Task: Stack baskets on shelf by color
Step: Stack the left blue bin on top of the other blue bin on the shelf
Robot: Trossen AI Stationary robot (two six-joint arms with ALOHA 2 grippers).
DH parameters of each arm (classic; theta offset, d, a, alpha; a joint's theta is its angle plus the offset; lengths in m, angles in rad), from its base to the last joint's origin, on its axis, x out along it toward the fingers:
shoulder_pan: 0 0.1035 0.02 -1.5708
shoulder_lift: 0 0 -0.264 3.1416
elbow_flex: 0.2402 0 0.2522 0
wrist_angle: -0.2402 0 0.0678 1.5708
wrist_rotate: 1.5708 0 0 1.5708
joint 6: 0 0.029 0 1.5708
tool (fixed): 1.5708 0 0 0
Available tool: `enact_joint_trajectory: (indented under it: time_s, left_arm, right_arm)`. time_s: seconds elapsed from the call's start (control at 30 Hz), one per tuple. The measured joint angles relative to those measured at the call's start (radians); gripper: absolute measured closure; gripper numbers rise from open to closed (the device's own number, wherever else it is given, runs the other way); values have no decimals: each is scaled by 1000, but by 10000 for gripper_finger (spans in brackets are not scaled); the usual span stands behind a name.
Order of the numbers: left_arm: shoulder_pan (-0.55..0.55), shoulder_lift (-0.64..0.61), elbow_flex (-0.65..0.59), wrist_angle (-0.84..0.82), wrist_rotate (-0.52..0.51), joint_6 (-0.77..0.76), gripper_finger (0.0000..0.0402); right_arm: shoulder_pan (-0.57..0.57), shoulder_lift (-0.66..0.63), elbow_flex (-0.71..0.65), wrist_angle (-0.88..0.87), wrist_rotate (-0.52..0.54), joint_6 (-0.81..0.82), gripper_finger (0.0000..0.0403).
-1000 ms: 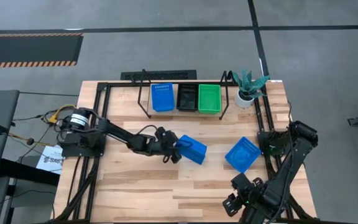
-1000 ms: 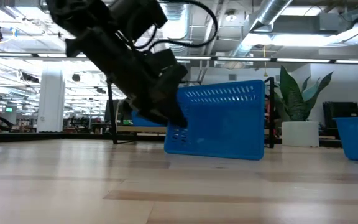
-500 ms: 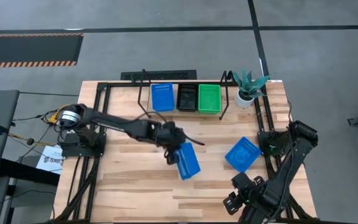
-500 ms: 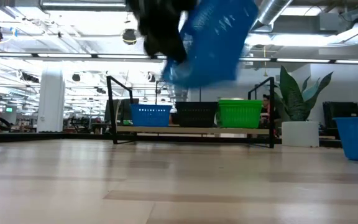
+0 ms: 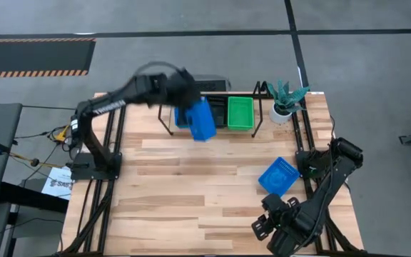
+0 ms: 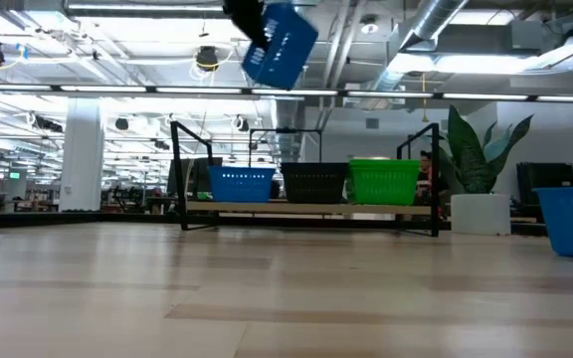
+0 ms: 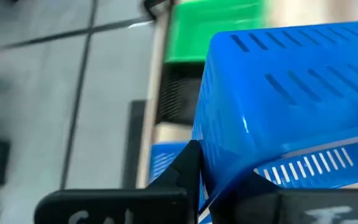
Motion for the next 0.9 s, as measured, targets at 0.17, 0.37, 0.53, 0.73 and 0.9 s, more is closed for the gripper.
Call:
enact_joint_trajectory:
  time_s: [0.17,0.37,0.53,0.73,0.9]
  left_arm:
    - [192,0,35,-31,4,62,401]
    - [375,20,36,-58,89,157,401]
    - [437,54,35,-127,128,176,401]
    - [425,109,36,-212,140,217,401]
    - [390,157,35,-231,96,215,401]
  right_arm:
    - [-7,0,0,3,2,-17,158]
    - [-13,0,0,5,2,-43,158]
    - [-19,0,0,10,0,-44,158]
    - [-19,0,0,15,-1,-44,158]
    - [-19,0,0,15,-1,-44,158]
